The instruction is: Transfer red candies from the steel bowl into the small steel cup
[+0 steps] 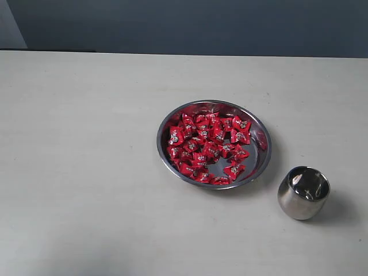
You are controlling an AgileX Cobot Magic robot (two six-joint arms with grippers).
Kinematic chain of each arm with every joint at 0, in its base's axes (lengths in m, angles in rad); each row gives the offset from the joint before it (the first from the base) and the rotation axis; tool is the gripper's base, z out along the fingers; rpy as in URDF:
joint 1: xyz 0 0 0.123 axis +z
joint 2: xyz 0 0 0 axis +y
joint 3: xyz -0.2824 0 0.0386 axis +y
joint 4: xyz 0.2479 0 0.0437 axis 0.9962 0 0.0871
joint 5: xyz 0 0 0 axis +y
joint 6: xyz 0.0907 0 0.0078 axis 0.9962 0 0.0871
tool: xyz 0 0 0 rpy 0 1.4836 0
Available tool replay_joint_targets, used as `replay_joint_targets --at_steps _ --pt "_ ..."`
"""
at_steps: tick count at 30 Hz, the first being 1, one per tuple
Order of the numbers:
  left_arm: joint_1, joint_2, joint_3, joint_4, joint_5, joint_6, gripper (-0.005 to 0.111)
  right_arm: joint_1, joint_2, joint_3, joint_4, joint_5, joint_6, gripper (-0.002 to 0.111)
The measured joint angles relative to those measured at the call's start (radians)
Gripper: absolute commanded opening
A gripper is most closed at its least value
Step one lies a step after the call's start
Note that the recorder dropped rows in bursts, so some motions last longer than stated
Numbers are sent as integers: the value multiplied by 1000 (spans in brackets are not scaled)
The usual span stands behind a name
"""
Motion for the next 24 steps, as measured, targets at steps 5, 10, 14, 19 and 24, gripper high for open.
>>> replay_joint_targets --at_steps 5,10,14,19,24 --pt "0 0 0 0 0 0 0 0 0 0 -68 -161 0 -1" --pt "0 0 0 0 0 0 0 0 0 0 -121 -443 0 -1" --pt "0 0 0 0 0 0 0 0 0 0 -96 -679 111 -1" --pt "0 0 0 0 0 0 0 0 0 0 -112 -638 759 -1" --pt "0 0 0 0 0 0 0 0 -2 3 -211 -704 978 -1"
